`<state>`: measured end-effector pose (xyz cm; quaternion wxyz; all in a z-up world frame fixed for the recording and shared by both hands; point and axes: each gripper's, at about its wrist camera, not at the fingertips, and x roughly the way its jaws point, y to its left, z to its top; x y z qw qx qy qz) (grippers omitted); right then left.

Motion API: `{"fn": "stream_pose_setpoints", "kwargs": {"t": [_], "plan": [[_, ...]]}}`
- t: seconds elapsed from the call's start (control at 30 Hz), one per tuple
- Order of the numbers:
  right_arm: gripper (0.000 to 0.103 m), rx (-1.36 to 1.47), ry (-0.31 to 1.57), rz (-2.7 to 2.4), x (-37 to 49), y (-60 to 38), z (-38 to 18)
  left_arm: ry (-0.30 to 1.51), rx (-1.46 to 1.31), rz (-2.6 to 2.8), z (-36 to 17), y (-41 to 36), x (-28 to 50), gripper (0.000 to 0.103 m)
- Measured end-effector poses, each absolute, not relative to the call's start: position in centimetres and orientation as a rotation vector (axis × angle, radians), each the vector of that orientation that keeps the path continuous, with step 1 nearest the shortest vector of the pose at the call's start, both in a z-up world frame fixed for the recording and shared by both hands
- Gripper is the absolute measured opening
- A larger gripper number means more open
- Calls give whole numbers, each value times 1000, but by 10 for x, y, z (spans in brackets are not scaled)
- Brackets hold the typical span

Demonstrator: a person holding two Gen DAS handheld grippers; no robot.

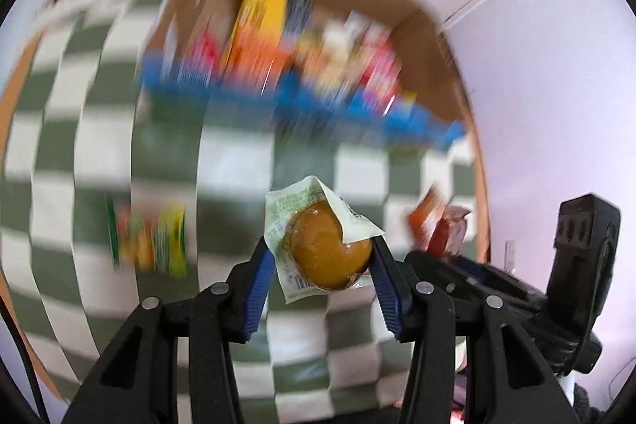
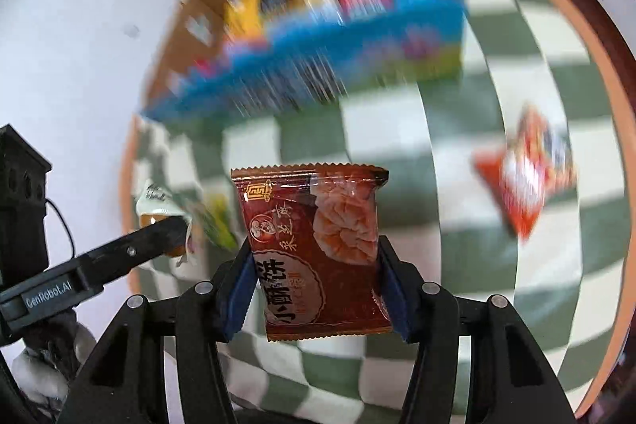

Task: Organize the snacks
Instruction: 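Carry both snacks into the cardboard box and open both tools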

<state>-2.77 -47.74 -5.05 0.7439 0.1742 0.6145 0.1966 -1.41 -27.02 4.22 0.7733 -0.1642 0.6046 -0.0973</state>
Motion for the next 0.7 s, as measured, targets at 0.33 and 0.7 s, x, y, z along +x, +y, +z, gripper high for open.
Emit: {"fn": "stream_pose_setpoints", "kwargs": {"t": [0.33,0.7], "plan": [[59,203,1199,348,129,-471,9,1205,-127,-76,79,-256,130,45],[75,159,1319,210,217,-466,-52,1382,-117,23,10,-226,220,50]]}}
